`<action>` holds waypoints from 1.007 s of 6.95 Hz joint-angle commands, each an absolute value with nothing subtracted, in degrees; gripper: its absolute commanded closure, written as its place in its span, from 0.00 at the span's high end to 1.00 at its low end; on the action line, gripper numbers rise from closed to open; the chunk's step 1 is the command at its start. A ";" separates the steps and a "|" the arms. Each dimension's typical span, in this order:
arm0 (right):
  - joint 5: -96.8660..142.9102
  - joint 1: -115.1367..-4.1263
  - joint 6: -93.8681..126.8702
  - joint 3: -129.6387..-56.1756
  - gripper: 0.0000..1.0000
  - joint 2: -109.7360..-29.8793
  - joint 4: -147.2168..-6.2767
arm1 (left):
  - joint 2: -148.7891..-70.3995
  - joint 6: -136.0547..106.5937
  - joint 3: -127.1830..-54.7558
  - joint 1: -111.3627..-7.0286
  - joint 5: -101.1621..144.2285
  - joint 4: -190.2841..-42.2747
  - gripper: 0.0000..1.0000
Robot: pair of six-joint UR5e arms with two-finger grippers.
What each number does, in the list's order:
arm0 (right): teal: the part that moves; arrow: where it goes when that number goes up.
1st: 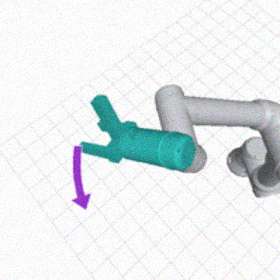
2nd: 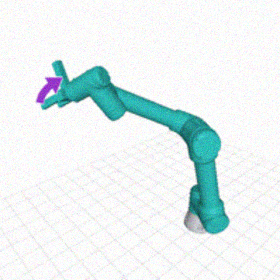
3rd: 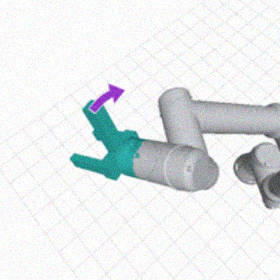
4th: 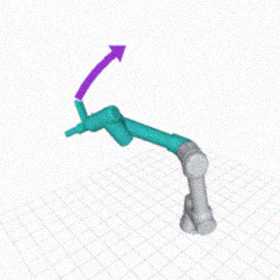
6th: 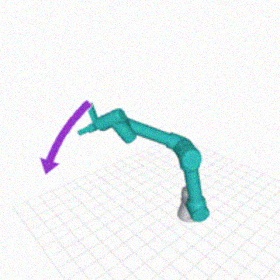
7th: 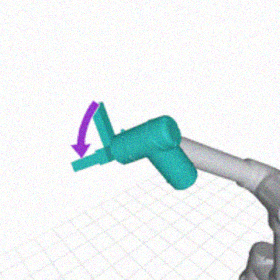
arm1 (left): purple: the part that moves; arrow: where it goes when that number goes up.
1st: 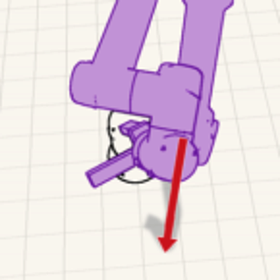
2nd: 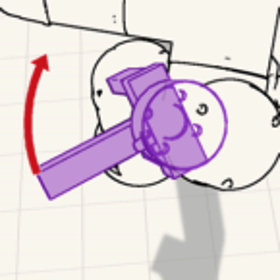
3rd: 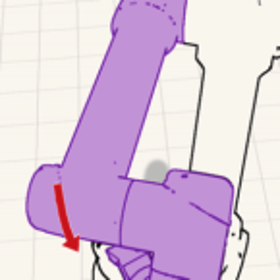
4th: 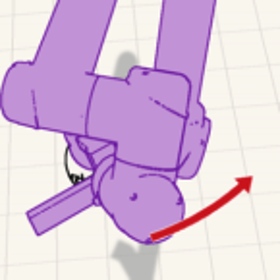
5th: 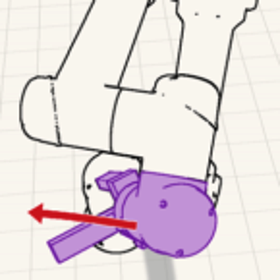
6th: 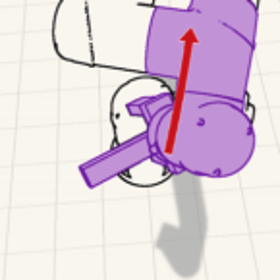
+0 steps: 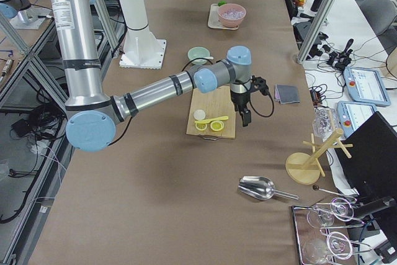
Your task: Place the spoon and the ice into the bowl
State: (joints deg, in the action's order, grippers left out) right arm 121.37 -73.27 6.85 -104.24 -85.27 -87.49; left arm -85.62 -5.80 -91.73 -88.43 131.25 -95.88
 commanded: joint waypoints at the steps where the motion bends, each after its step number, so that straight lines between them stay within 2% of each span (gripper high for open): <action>1: 126.81 -83.98 -7.26 -101.87 1.00 -93.56 -87.19 | -85.69 -5.80 -91.76 -88.42 131.31 -95.89 0.98; 2: 127.17 -85.33 -6.69 -102.21 1.00 -98.48 -87.10 | -85.69 -5.80 -91.76 -88.42 131.31 -95.89 0.98; 5: 126.55 -85.69 -6.50 -101.07 1.00 -99.23 -88.14 | -85.69 -5.80 -92.02 -88.42 131.66 -96.24 0.98; 7: 126.65 -85.87 -6.50 -106.74 1.00 -97.22 -101.25 | -85.61 -5.71 -91.85 -88.42 131.84 -96.50 0.98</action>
State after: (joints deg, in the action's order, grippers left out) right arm 126.56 -85.75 -6.51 -102.98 -98.38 -93.04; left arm -85.64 -5.74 -91.87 -88.40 131.70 -96.38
